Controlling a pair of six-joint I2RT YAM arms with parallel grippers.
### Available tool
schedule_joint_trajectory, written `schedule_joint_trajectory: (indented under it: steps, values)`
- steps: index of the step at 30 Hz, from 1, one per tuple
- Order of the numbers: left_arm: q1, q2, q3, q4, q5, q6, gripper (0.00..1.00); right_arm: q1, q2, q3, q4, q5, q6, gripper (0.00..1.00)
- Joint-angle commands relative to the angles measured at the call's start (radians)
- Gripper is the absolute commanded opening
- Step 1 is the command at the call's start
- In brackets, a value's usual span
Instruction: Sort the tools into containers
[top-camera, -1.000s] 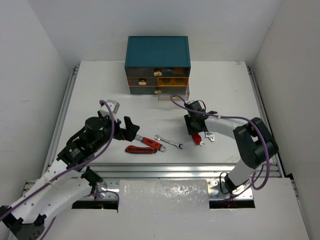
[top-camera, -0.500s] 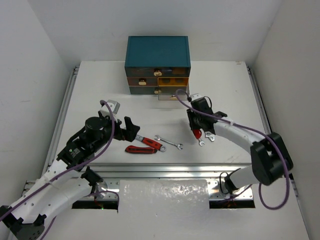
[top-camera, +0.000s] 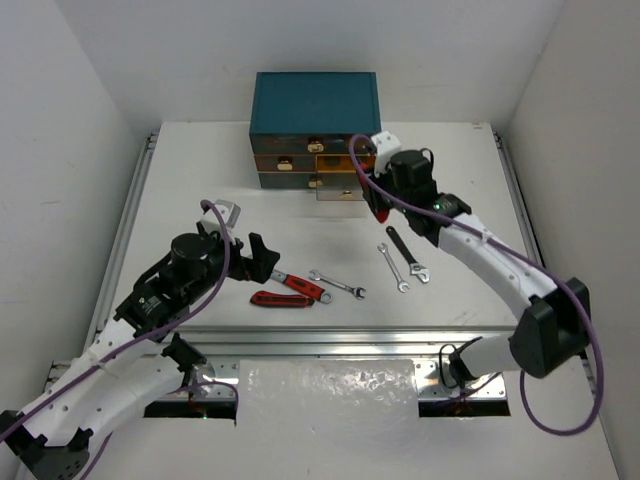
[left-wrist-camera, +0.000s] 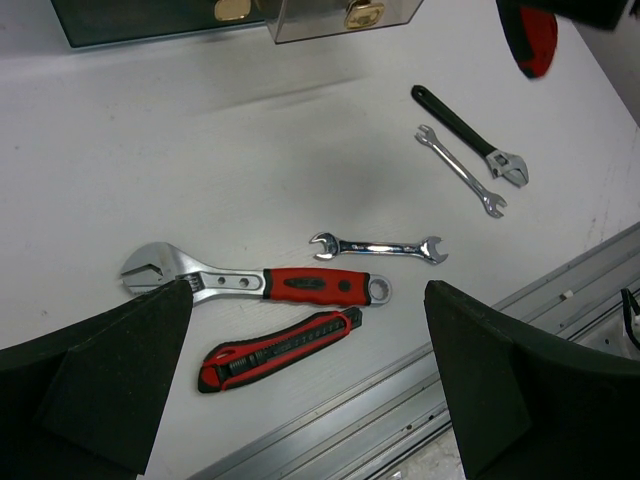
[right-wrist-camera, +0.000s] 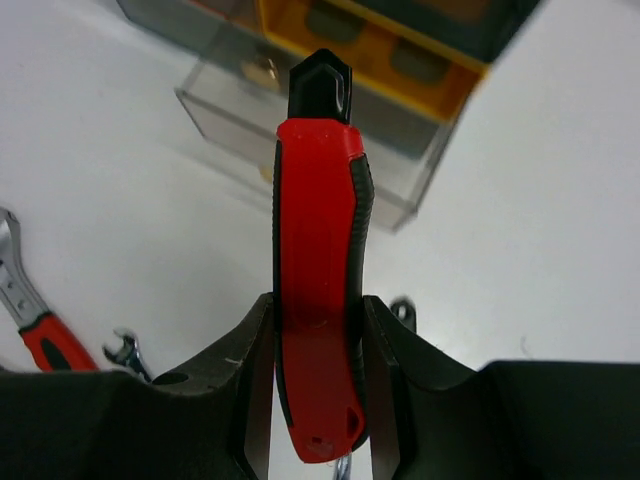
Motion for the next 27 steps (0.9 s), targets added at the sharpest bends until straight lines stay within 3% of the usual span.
schedule_joint_trajectory:
  steps: [1, 6, 13, 17, 20, 21, 27]
  values:
    - [0.013, -0.013, 0.001, 0.041, -0.007, -0.002, 1.0, -0.021, 0.108, 0.181, 0.11, -0.104, -0.14, 0.15]
    - [0.011, -0.009, 0.001, 0.043, -0.004, 0.0, 1.0, -0.049, 0.28, 0.431, 0.097, -0.156, -0.286, 0.16]
    - [0.011, -0.002, 0.001, 0.044, 0.009, 0.003, 1.0, -0.1, 0.487, 0.571, 0.138, -0.254, -0.289, 0.22]
    - [0.011, 0.001, 0.001, 0.044, 0.01, 0.003, 1.0, -0.103, 0.52, 0.588, 0.115, -0.25, -0.285, 0.36]
    - [0.011, 0.004, 0.001, 0.046, 0.01, 0.003, 1.0, -0.103, 0.492, 0.527, 0.158, -0.23, -0.285, 0.64]
    - [0.011, 0.004, 0.001, 0.046, 0.01, 0.003, 1.0, -0.104, 0.486, 0.507, 0.17, -0.216, -0.283, 0.82]
    - [0.011, 0.006, 0.003, 0.044, 0.004, 0.001, 1.0, -0.104, 0.382, 0.429, 0.159, -0.233, -0.202, 0.86]
